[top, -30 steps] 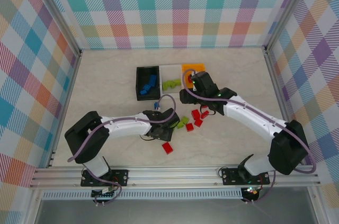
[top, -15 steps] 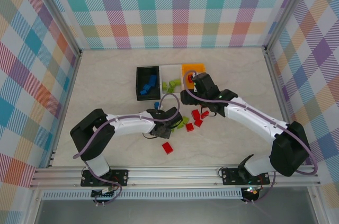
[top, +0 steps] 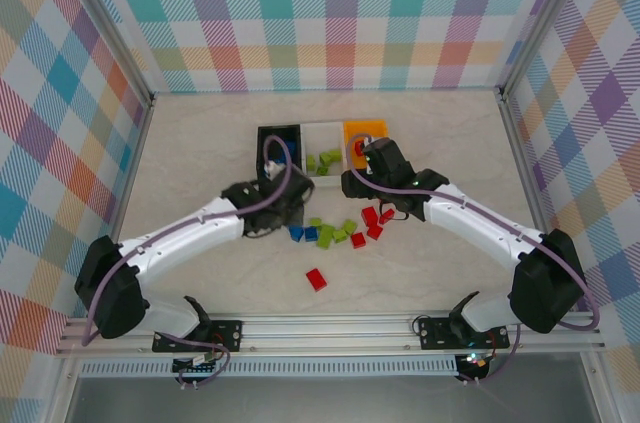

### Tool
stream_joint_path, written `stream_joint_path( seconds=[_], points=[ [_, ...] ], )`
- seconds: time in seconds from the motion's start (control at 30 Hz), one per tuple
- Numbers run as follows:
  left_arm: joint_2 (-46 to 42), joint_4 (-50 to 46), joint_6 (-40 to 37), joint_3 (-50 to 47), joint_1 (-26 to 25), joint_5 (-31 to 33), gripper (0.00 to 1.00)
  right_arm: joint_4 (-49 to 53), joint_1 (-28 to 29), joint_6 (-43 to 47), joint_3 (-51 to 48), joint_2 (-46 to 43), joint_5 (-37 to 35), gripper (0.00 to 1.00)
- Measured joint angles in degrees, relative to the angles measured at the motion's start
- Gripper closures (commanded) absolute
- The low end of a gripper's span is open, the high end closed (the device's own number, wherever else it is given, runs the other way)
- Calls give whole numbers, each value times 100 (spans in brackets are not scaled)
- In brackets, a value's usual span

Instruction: Sort the legos into containers by color

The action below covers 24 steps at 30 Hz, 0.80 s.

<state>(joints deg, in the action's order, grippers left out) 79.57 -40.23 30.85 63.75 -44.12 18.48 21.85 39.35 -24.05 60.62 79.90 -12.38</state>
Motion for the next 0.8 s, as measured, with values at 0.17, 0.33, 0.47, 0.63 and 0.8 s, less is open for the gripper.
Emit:
stream_joint_path(
  seconds=[0.17,0.33,0.47,0.63,0.8],
  points=[
    [925,-33,-358,1150,883,334,69,2,0,-81,0,0,0,31],
    [2142,-63,-597,2133,1257,546,69,2,0,-103,-59,-39,2,31],
    [2957,-286,-688,2988,1491,658,69,22,0,-125,-192,-203,4,31],
    [3659,-546,-809,3834,1622,699,58,24,0,-170,-332,-398,31,30],
    [4068,-850,-883,4430,1641,713,40,96,0,-190,-461,-459,205,28]
  ],
)
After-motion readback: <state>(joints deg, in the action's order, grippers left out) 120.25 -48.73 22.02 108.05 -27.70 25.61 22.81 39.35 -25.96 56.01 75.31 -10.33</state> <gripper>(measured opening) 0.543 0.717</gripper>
